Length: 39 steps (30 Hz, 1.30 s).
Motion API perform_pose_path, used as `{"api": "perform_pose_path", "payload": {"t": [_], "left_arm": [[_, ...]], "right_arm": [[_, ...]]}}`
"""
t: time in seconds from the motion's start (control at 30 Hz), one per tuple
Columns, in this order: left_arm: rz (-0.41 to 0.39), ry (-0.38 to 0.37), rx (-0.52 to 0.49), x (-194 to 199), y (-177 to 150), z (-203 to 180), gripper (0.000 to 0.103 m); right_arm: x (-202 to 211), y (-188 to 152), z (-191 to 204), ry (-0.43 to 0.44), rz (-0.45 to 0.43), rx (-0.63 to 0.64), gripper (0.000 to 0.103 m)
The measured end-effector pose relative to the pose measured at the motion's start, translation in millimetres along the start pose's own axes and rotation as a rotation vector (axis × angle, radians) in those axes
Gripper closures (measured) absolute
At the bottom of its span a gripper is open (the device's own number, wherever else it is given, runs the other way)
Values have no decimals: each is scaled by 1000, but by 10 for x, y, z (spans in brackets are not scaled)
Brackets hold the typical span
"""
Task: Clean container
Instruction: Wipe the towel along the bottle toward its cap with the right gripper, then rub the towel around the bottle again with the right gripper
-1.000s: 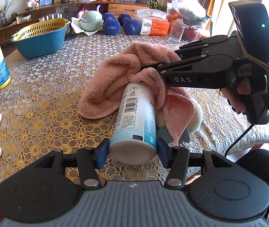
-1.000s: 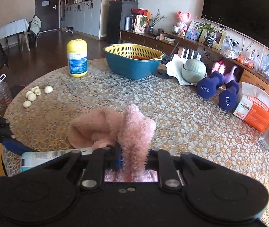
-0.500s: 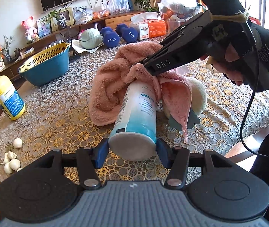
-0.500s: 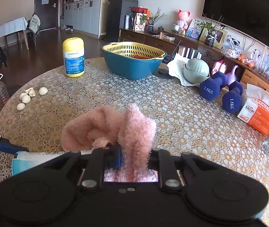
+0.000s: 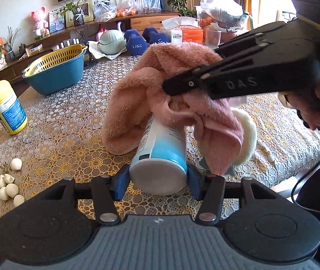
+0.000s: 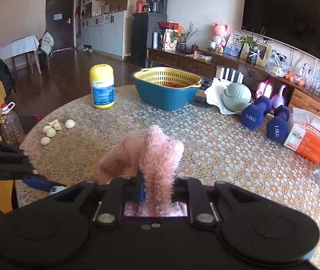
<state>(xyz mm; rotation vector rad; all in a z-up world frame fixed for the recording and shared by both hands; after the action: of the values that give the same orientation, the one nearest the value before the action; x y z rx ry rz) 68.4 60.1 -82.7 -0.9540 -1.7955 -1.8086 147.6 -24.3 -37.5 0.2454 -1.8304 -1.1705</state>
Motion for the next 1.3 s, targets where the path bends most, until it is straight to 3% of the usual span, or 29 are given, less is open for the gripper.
{"api": "perform_pose_path", "payload": {"t": [0.3, 0.57, 0.9, 1.3], "left_arm": [[9, -13, 29, 25, 58, -6, 50], [35, -39, 80, -2, 20, 36, 50], [24, -62, 98, 19, 23, 62, 51], [2, -65, 120, 72, 101, 81, 51]], "right_arm": [[548, -33, 481, 190, -41, 56, 87], [226, -125, 359, 97, 4, 59, 86], [-271, -97, -145, -74, 73, 31, 86], [-273, -74, -197, -78, 50, 3, 86]]}}
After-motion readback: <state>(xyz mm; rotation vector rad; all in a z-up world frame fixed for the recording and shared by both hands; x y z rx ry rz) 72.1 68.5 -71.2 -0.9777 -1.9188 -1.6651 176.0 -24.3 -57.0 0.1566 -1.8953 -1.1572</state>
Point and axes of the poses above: each gripper's, at about its wrist camera, not at the fingertips, and x roughly against the way its jaws point, z to its left, y to its top, the point moved 4 cm from there along -x, roughly the way its jaws point, and after that the axes turned 8 degrees about -y, right-handed, at the moved point
